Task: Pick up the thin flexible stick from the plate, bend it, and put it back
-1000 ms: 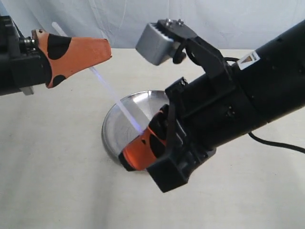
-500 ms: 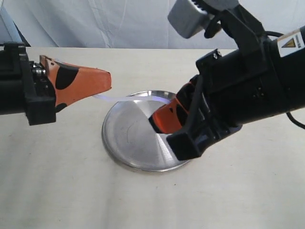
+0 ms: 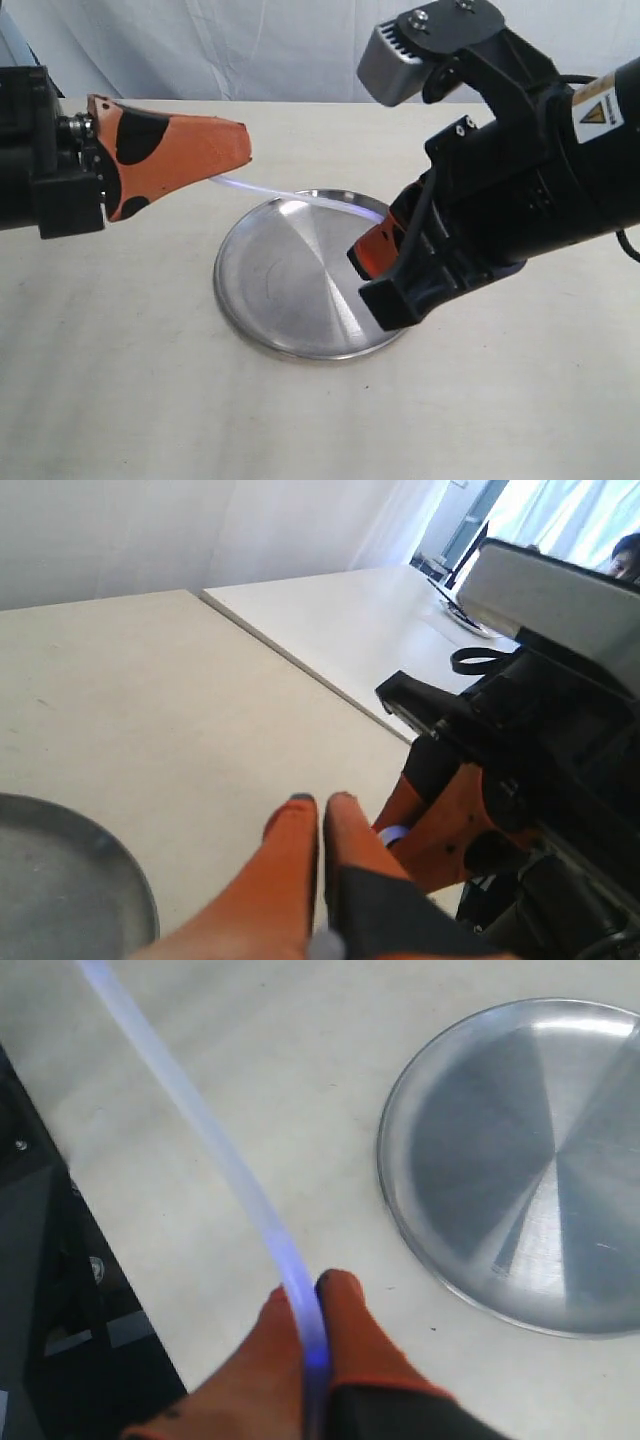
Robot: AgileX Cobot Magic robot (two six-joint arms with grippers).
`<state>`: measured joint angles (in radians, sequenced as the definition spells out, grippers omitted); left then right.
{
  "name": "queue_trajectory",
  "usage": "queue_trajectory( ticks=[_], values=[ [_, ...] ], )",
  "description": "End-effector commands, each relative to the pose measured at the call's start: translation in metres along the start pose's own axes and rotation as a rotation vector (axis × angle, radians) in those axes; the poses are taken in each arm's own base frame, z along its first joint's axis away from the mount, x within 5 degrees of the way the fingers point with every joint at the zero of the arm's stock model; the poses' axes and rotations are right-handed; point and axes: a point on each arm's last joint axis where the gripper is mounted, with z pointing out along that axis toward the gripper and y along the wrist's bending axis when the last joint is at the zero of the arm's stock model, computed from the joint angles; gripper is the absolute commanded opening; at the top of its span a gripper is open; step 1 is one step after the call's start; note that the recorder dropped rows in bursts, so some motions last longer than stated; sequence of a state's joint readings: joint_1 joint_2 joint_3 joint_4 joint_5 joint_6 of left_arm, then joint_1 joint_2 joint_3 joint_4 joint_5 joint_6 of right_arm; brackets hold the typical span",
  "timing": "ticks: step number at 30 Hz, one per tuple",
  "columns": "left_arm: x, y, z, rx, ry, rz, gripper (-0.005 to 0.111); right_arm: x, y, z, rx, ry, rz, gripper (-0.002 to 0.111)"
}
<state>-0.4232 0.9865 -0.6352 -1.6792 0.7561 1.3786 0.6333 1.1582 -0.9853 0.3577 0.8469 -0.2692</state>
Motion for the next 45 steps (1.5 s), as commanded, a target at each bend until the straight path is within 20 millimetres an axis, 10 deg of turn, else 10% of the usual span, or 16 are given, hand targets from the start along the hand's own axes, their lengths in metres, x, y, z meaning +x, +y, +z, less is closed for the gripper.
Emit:
queue_trajectory(
  ticks=[1,14,27,40,45],
  values=[
    [-0.003,-0.001,0.000,0.010,-0.043,0.000,0.000,0.005,-0.009,0.012,0.043,0.098,-0.021,-0.001],
    [-0.005,0.010,-0.002,-0.119,-0.062,0.022,0.002,0.008,-0.020,0.047,0.052,0.225,-0.008,-0.001],
    [-0.006,0.015,-0.002,-0.172,-0.066,0.049,0.045,0.009,-0.028,0.062,0.093,0.269,-0.040,-0.001],
    [-0.021,-0.001,-0.033,-0.310,-0.204,0.135,0.044,0.012,-0.050,0.103,0.181,0.333,-0.127,-0.001],
    [-0.024,-0.014,-0.047,-0.316,-0.243,0.206,0.026,0.012,-0.063,0.140,0.219,0.308,-0.135,-0.001]
  ],
)
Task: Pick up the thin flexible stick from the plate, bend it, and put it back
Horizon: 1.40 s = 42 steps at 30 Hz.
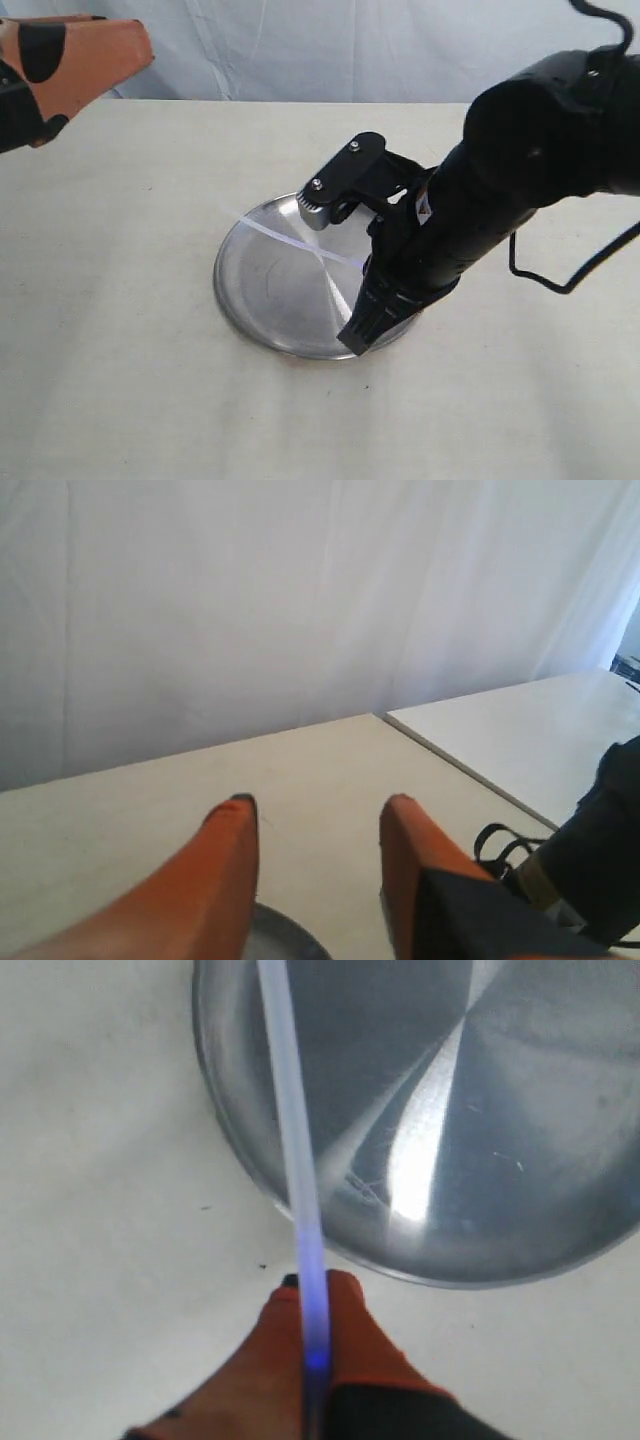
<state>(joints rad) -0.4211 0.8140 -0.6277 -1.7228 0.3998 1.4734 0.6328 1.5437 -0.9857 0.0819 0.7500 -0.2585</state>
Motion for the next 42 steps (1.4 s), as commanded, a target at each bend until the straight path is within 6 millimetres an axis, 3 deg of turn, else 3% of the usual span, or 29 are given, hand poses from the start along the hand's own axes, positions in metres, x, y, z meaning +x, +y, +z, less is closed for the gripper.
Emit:
queue_trajectory(
  ticks=[1,4,8,11,14,17,21,27,31,36,42],
  values=[
    [-0.007,-0.007,-0.014,-0.004,-0.040,0.080,0.021,-0.009,-0.011,0.036,0.064,-0.026,0.002,-0.001],
    [-0.009,-0.010,-0.025,-0.029,-0.038,0.198,0.000,-0.010,-0.022,0.069,0.160,-0.010,0.023,-0.001],
    [-0.017,-0.011,-0.047,-0.129,-0.101,0.271,0.000,-0.009,-0.030,0.089,0.235,-0.001,0.073,-0.001],
    [-0.018,-0.014,-0.056,-0.138,-0.101,0.318,0.000,-0.016,-0.034,0.092,0.281,-0.076,0.055,0.000],
    [-0.015,-0.014,-0.055,-0.130,-0.069,0.289,0.000,-0.017,-0.036,0.096,0.296,-0.089,0.016,0.019],
    [-0.012,-0.015,-0.055,-0.117,-0.044,0.295,0.000,-0.016,-0.036,0.100,0.300,-0.071,0.005,0.048],
    [-0.012,-0.015,-0.055,-0.118,-0.043,0.299,0.000,-0.013,-0.039,0.093,0.335,-0.050,0.058,0.046],
    [-0.016,-0.010,-0.056,-0.178,-0.073,0.334,0.000,-0.013,-0.047,0.046,0.455,-0.081,0.143,0.018],
    [-0.020,-0.006,-0.057,-0.240,-0.108,0.368,0.000,-0.015,-0.046,-0.006,0.490,-0.204,0.175,0.000],
    [-0.014,-0.004,-0.056,-0.236,-0.085,0.366,0.000,-0.008,-0.040,-0.080,0.510,-0.432,0.208,-0.001],
    [0.015,0.007,-0.051,-0.260,-0.004,0.339,0.000,0.019,-0.030,-0.154,0.535,-0.658,0.246,-0.001]
  ],
)
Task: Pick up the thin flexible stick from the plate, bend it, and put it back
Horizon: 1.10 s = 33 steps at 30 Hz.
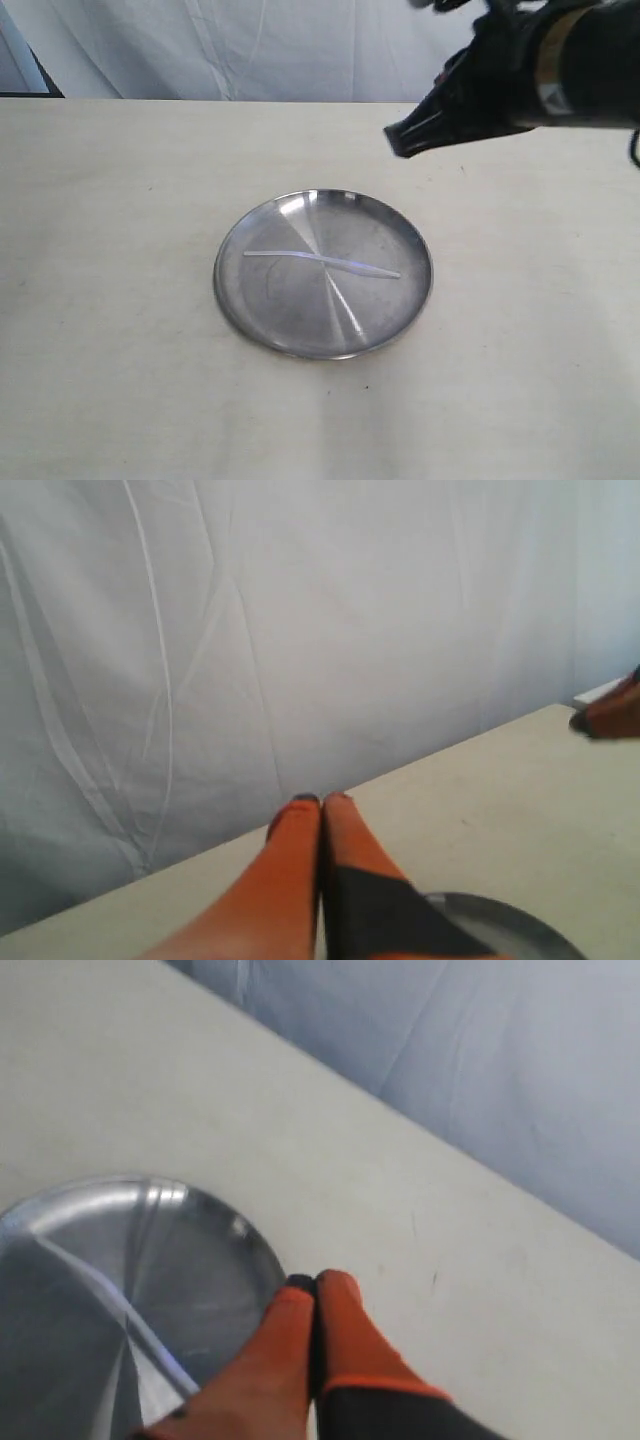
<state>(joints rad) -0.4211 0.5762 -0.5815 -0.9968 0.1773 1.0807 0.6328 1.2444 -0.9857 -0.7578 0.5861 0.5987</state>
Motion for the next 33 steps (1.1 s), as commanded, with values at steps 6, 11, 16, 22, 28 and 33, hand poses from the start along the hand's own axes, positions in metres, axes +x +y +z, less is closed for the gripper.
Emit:
queue_trajectory(
  ticks=[6,11,16,22,28,33],
  values=[
    [0.046,-0.002,0.002,-0.013,0.122,-0.029,0.000,0.015,-0.038,-0.092,0.031,-0.267,0.061,-0.001],
    [0.059,-0.005,0.002,0.008,0.165,-0.035,0.000,0.054,-0.037,-0.104,0.005,-0.327,0.031,-0.001],
    [0.063,-0.011,0.001,0.073,0.201,-0.039,0.000,0.081,-0.035,-0.108,-0.037,-0.255,0.146,-0.001],
    [0.063,-0.011,0.001,0.077,0.203,-0.039,0.000,0.094,-0.034,-0.107,-0.045,-0.128,0.239,-0.001],
    [0.063,-0.011,0.001,0.077,0.203,-0.039,0.000,0.096,-0.030,-0.107,-0.084,-0.106,0.289,-0.001],
    [0.063,-0.011,0.001,0.077,0.203,-0.039,0.000,0.096,-0.030,-0.107,-0.084,-0.106,0.289,-0.001]
  ],
)
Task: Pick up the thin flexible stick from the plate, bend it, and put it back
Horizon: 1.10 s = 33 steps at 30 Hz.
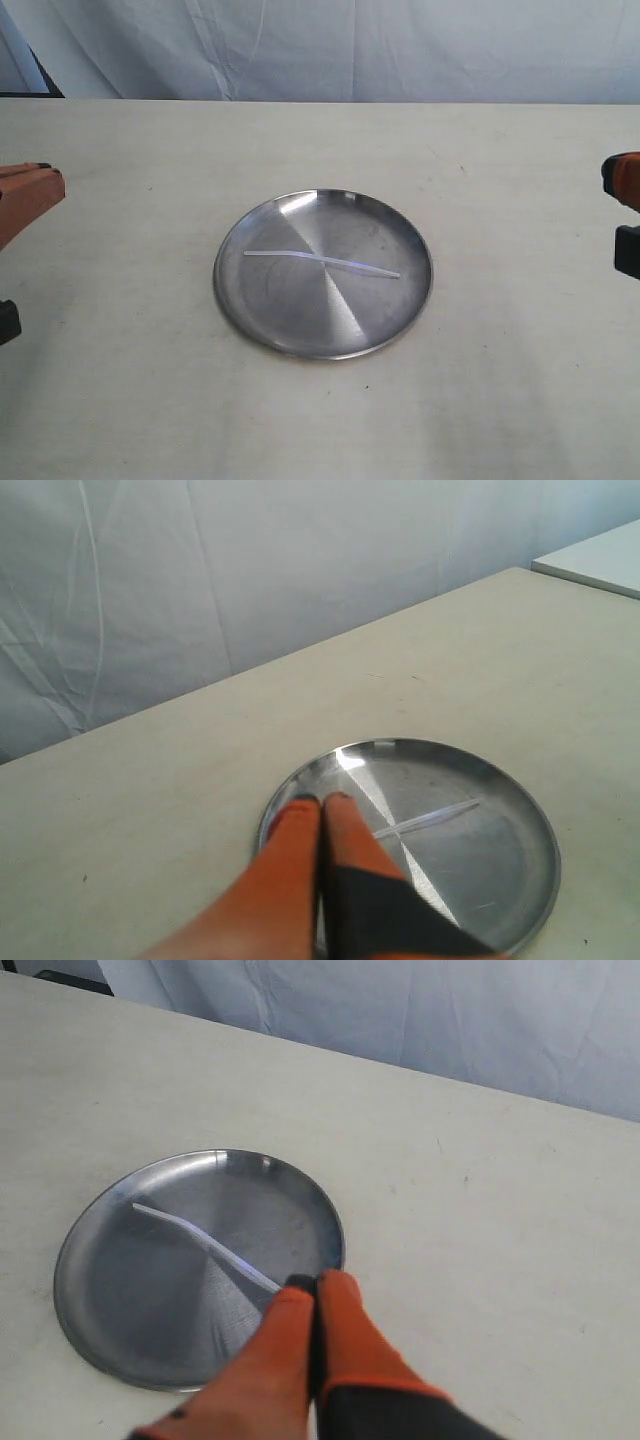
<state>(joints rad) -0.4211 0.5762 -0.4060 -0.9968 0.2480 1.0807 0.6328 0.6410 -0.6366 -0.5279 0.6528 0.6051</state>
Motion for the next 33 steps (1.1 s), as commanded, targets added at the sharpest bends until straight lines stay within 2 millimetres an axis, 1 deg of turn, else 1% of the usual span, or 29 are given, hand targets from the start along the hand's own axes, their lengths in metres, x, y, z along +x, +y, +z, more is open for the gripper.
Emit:
queue_trajectory(
  ticks=[1,14,17,21,25,27,28,29,30,31,32,33],
  values=[
    [0.001,0.000,-0.001,0.000,-0.002,-0.008,0.000,0.002,-0.001,-0.001,0.001,0.002,0.008,-0.001],
    [0.001,0.000,-0.001,0.000,-0.002,-0.008,0.000,0.002,-0.001,-0.001,0.003,0.004,0.008,-0.001],
    [0.001,0.000,-0.001,0.000,-0.002,-0.008,0.000,0.001,0.002,-0.001,-0.031,-0.004,0.069,-0.001],
    [0.001,0.000,-0.001,0.000,-0.002,-0.008,0.000,-0.001,0.004,0.003,-0.069,-0.081,0.114,-0.001],
    [0.001,0.000,-0.001,0.000,-0.002,-0.008,0.000,0.003,-0.007,0.014,-0.041,-0.209,0.198,-0.001],
    [0.001,0.000,-0.001,0.000,-0.002,-0.008,0.000,0.013,-0.016,0.021,-0.028,-0.306,0.258,-0.001],
    [0.001,0.000,-0.001,0.000,-0.002,-0.008,0.000,0.024,-0.020,0.023,-0.012,-0.341,0.273,-0.001],
    [0.001,0.000,-0.001,0.000,-0.002,-0.008,0.000,0.030,-0.022,0.022,-0.006,-0.363,0.277,-0.001],
    [0.001,0.000,-0.001,0.000,-0.002,-0.008,0.000,0.046,-0.025,0.019,0.021,-0.380,0.286,-0.001],
    [0.001,0.000,-0.001,0.000,-0.002,-0.008,0.000,0.052,-0.027,0.015,0.038,-0.392,0.290,-0.001],
    [0.001,0.000,-0.001,0.000,-0.002,-0.008,0.000,0.069,-0.030,0.010,0.076,-0.412,0.300,-0.001],
    [0.001,0.000,-0.001,0.000,-0.002,-0.008,0.000,0.076,-0.031,0.008,0.093,-0.422,0.304,-0.001]
  ],
)
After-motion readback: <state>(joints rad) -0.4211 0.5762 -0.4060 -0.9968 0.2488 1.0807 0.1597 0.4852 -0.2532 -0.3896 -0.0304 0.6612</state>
